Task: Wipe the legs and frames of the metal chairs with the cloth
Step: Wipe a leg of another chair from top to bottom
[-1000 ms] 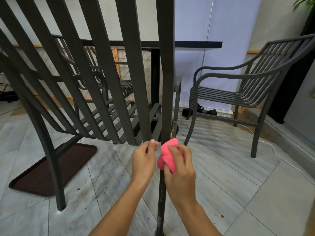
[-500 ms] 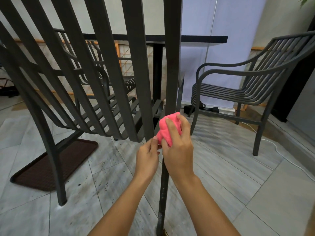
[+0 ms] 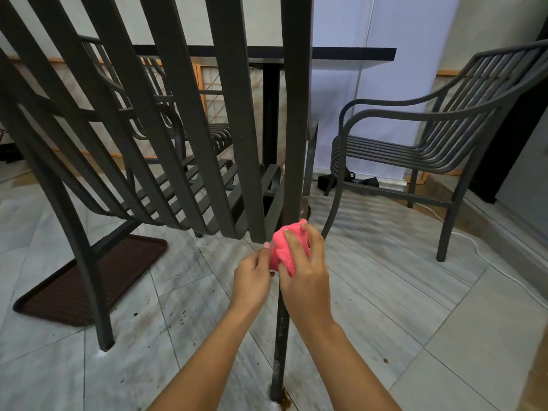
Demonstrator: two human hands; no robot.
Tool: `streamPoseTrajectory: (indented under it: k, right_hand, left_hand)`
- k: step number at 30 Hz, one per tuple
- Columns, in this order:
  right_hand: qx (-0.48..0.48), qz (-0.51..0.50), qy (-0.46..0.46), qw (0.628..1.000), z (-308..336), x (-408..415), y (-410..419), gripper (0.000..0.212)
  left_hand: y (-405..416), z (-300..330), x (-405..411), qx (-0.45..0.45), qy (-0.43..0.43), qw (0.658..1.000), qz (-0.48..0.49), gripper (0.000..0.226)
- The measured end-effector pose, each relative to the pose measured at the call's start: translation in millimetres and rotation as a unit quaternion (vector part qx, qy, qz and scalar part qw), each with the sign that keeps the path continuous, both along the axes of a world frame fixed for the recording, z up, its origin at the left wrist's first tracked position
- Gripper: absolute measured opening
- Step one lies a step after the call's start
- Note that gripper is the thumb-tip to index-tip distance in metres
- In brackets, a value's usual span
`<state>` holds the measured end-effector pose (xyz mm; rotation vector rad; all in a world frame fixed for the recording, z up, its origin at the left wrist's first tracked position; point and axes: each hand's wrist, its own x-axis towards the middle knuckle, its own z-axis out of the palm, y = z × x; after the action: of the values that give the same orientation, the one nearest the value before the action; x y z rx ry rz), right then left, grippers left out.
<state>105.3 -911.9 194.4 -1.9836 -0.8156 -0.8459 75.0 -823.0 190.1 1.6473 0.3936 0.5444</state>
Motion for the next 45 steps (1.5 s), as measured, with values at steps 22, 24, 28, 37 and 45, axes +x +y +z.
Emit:
streamPoseTrajectory:
  k: [22,24,28,37,45]
  right_hand:
    - [-0.075,0.041,0.158,0.984,-53.6,-21.5,-23.3,0.055]
    - [-0.065,0.046,0.204,0.976,-54.9,-25.2,-32.5,0.050]
    - [-0.065,0.035,0.171,0.983,-59.1,-36.5,-45.3,0.052]
    - [-0.037,0.036,0.130,0.990,-42.3,-27.9,-27.8,0.059]
    - [-0.004,0.021,0.128,0.992,-59.5,-18.0,-2.7,0.062]
  left_hand:
    - [-7.9,3.7,-4.6,0.038,0.012,0.999,0.016,0.017]
    - [-7.9,6.5,-5.1,0.045,0.011,0.999,0.024,0.017]
    - [-7.1,15.3,-5.5,0.052,-0.011,0.998,0.038,0.020]
    - [-8.1,16.4,-0.4,0.086,-0.007,0.995,0.053,0.025]
    - [-7.9,4.9,5.8,0.057,0.009,0.996,0.066,0.023]
